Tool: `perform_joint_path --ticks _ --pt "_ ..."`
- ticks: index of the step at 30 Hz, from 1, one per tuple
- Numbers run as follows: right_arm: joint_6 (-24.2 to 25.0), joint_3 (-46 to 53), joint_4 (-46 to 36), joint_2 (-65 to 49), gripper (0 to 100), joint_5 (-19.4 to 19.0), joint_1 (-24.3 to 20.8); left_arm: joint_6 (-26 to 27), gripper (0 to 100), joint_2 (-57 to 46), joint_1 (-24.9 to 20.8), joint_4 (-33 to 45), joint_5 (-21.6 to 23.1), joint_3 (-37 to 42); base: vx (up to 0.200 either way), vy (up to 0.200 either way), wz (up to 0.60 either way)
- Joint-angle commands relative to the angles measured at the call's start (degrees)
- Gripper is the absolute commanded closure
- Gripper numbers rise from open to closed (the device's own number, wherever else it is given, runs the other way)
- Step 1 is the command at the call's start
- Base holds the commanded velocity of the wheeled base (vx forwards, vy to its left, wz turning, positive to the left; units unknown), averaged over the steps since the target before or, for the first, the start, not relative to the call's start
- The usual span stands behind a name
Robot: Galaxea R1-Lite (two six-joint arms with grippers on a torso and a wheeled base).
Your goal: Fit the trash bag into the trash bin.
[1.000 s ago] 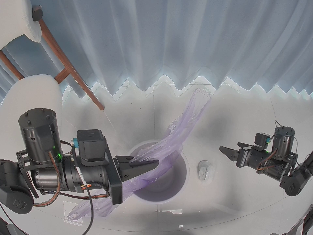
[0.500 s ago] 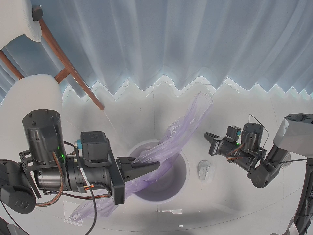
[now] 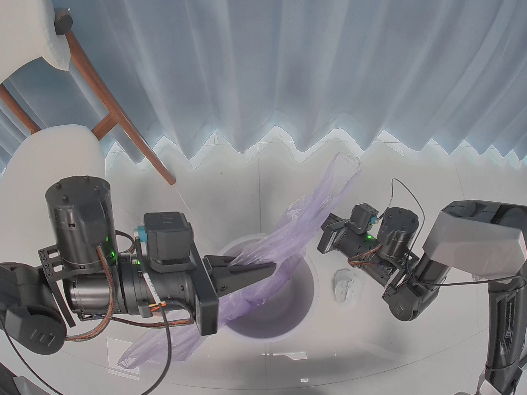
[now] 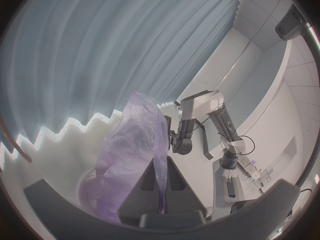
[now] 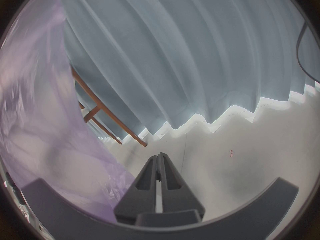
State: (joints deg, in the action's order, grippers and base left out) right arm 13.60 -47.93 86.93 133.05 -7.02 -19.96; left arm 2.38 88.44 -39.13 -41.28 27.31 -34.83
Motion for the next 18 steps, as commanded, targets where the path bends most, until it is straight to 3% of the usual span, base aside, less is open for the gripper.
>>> perform_joint_path --ticks 1,10,18 --pt "-0.6 -1.5 0.9 3.8 100 -0.2 -1.0 0.0 100 0.8 0.0 0.0 0.0 -1.3 0.000 0.000 0.00" --pt "-0.8 -2.8 1.8 4.3 100 -3.9 -3.6 0.0 100 1.6 -0.2 -0.2 2.8 -1.8 0.000 0.000 0.00" --pt "-3.2 10.9 2.9 -1.7 100 -8.0 -9.0 0.0 100 5.2 -0.2 -0.1 2.9 -3.7 0.000 0.000 0.00"
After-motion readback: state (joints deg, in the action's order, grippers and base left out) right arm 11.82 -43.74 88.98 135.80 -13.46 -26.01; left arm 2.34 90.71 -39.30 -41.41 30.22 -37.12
